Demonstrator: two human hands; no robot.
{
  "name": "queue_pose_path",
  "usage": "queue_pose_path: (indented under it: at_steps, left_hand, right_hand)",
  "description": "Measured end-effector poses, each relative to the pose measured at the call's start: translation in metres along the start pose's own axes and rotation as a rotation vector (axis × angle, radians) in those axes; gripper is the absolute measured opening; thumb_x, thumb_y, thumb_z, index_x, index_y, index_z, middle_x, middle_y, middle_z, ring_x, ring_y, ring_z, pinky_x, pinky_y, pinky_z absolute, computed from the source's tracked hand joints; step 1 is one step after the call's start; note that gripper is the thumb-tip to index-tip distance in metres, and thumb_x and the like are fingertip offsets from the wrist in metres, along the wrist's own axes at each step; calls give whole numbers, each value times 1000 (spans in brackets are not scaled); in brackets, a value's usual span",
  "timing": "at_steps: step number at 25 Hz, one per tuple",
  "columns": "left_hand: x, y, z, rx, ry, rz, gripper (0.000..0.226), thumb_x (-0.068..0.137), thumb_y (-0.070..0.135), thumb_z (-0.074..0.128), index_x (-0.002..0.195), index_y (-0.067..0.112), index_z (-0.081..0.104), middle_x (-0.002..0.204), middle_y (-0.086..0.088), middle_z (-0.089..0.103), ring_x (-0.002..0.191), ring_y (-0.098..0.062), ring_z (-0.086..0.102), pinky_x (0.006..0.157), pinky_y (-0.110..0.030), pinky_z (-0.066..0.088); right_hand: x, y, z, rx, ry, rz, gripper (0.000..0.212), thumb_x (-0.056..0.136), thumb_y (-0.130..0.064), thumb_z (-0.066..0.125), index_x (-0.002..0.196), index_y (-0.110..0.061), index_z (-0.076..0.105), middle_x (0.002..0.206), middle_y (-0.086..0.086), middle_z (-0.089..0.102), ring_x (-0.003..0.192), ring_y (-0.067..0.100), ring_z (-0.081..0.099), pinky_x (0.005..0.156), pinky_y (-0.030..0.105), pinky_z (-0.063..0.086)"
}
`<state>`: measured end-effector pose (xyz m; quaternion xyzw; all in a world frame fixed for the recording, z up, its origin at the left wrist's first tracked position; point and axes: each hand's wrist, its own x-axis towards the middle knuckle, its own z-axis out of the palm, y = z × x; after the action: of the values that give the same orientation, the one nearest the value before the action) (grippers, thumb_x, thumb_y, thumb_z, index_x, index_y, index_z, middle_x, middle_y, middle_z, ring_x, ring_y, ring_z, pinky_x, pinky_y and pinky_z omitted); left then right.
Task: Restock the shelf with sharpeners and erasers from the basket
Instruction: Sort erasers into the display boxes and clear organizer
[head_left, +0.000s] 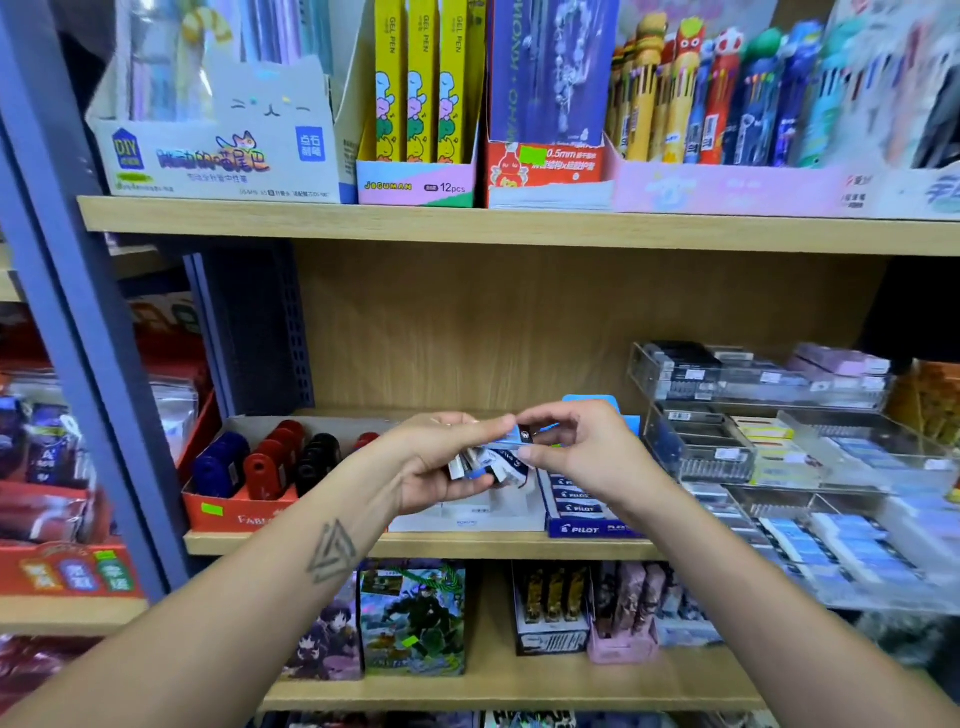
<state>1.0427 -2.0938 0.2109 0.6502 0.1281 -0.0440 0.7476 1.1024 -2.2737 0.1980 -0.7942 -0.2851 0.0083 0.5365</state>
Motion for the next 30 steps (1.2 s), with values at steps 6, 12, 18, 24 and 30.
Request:
queue_pose_path:
  at_steps: [6, 12, 18, 24, 30]
  left_hand:
    - [10, -6, 11, 84, 94, 11, 27, 73, -9, 80, 77, 9, 60, 88, -13, 63, 64, -20, 70, 54, -28, 57]
    - [18, -13, 25, 16, 117, 37, 27, 75, -16, 74, 83, 6, 60, 83, -14, 60, 65, -21, 65, 57, -33, 60]
    - [24, -20, 37, -61, 59, 39, 27, 77, -18, 71, 79, 7, 61, 81, -14, 63, 74, -22, 64, 60, -38, 61]
    - [23, -5, 63, -145, -69, 50, 24, 77, -19, 69, 82, 4, 63, 109, -27, 69, 98, -36, 71, 59, -37, 61]
    - [16, 2, 135, -84, -176, 118, 25, 76, -20, 70, 82, 4, 62, 98, -21, 61, 91, -35, 70, 58, -37, 61]
  right_hand:
    - [3, 17, -42, -536, 140, 103, 27, 76, -6, 80, 100, -18, 76, 84, -3, 64, 76, 21, 65, 66, 25, 47]
    - [-11, 22, -57, -826, 87, 33, 32, 79, -4, 76, 108, -16, 73, 99, -3, 63, 82, 10, 56, 78, 21, 42]
    - [-17, 11, -71, -791, 80, 105, 32, 82, -10, 77, 113, -15, 71, 87, -4, 62, 90, 14, 63, 79, 21, 46]
    - [-32, -4, -112, -687, 189, 137, 26, 80, -11, 78, 104, -19, 72, 70, -3, 67, 67, 11, 60, 55, 10, 40]
    - [-74, 14, -189, -766, 198, 260, 23, 76, -13, 84, 97, -19, 75, 71, -7, 66, 65, 7, 60, 52, 10, 39]
